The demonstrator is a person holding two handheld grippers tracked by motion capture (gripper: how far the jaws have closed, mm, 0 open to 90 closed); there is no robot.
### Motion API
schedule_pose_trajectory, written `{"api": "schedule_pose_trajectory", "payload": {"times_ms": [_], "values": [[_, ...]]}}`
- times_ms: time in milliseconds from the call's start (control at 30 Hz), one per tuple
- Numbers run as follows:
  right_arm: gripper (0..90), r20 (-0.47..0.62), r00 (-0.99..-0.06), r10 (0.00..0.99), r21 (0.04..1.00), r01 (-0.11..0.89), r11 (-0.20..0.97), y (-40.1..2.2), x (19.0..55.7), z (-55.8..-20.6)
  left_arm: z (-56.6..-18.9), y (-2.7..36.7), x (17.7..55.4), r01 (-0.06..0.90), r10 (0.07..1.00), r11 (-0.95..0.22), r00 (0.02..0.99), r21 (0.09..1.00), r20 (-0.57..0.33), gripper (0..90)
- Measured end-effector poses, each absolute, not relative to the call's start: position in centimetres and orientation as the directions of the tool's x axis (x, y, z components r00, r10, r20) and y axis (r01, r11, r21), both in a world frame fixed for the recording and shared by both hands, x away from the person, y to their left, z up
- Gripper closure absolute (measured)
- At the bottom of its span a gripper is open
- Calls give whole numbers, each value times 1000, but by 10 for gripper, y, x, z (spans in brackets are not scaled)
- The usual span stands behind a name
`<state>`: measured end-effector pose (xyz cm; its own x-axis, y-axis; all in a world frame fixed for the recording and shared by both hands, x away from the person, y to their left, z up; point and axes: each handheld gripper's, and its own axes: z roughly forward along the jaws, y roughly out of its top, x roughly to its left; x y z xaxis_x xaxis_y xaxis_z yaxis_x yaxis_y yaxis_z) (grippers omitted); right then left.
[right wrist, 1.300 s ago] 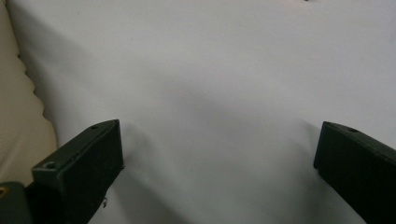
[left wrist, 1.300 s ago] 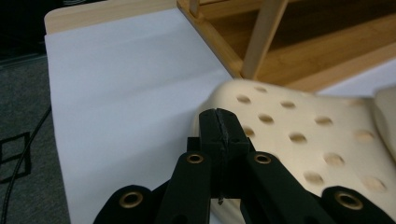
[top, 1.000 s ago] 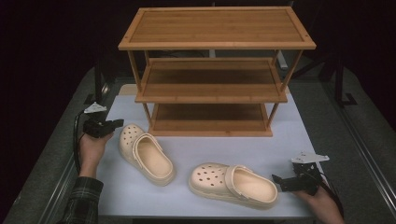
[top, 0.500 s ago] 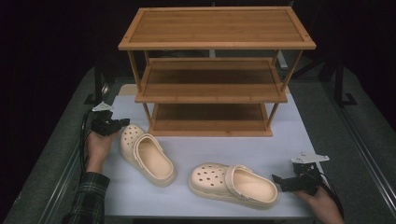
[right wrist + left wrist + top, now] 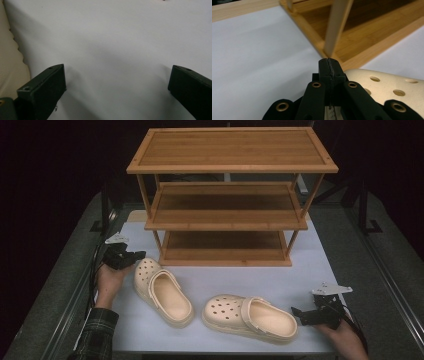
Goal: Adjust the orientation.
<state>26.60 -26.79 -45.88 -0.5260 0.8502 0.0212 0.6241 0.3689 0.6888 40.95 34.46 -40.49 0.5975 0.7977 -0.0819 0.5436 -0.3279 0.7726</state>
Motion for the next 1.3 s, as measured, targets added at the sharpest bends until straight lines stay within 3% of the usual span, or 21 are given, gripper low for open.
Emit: {"api": "schedule_pose_trajectory", "payload": {"times_ms": [700,1133,1300], "values": [[10,22,-527,850,690,623,369,-268,266,-459,-405,307,398,507,729,-392,680,768,-77,900],[10,22,-527,850,691,622,368,-268,266,-459,-390,322,368,496,735,-453,678,740,-4,900],[10,22,-527,850,691,622,368,-268,266,-459,-387,334,347,514,748,-418,663,749,-37,900]]}}
